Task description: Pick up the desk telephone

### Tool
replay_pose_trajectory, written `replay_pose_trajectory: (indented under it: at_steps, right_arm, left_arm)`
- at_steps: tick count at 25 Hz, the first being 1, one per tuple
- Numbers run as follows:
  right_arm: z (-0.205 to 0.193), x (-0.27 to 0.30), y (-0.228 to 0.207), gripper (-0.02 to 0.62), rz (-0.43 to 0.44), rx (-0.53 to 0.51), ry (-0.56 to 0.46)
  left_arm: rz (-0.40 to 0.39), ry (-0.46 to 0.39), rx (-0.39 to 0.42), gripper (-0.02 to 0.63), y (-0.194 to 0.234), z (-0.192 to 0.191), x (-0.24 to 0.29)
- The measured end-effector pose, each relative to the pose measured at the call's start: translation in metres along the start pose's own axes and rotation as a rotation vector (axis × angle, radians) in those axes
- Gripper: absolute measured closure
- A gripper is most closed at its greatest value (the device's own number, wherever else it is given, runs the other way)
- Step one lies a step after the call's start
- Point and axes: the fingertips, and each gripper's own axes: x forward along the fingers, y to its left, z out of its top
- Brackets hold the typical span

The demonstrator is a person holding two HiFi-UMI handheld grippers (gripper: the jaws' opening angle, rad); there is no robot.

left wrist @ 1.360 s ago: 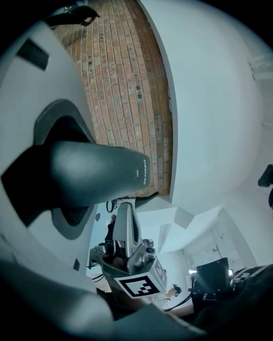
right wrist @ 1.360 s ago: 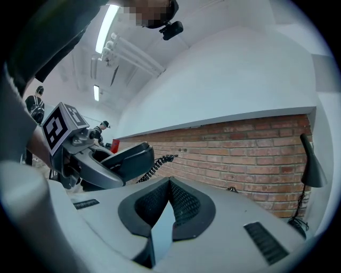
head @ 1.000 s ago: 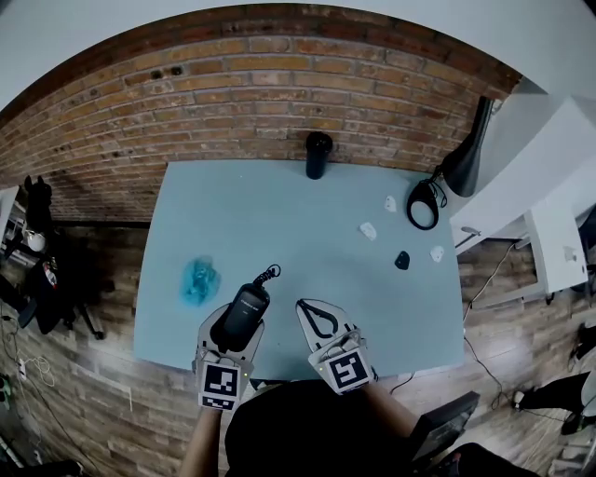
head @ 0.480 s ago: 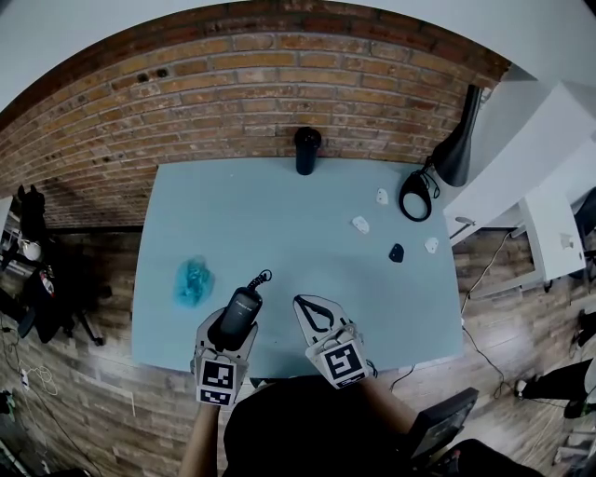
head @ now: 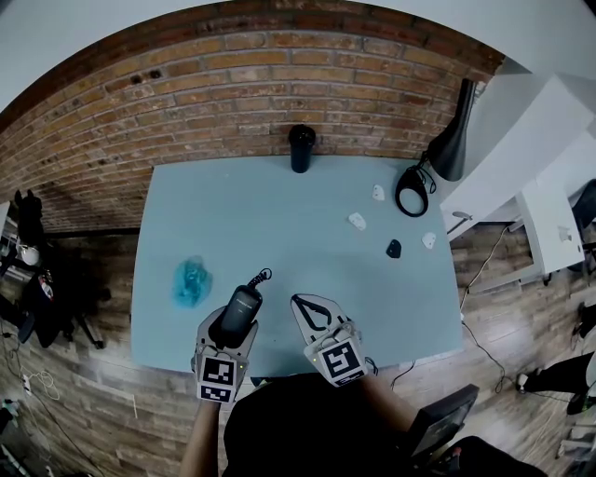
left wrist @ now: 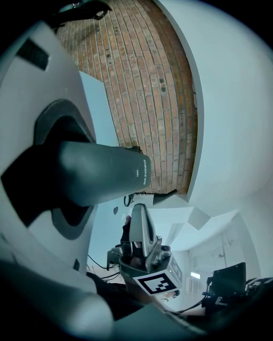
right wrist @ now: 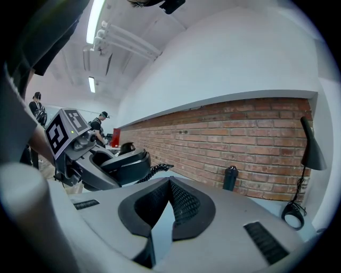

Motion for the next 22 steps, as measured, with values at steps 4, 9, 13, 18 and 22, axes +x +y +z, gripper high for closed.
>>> replay_pose_trajectory:
  at_steps: [4,9,13,18,22]
  right_arm:
    - [0.0,-0.001,-0.001,0.586,-0.003,0.002,-0.004]
    - [-0.001,0.0,-0.003,0.586,-0.006,0.009,-0.003]
    - [-0.002,-0.003,-0.004,0.586,-0.007,0.013,0.001]
    - [-0.004,-0.004,-0.007,0.586,-0.011,0.018,0.005]
    - [-0.005,-0.008,-0.008,0.586,-0.016,0.016,0.01]
  left_arm:
    - [-0.008,0.013,0.002,0.305,-0.002,-0.005,0.002]
    - [-0.014,0.032,0.01,0.306,-0.004,-0.011,0.006]
    - [-0.021,0.04,0.009,0.305,-0.008,-0.017,0.009]
    - [-0.027,0.062,0.002,0.305,-0.012,-0.027,0.013]
    - [-0.028,0.071,0.013,0.306,-0.017,-0.033,0.014]
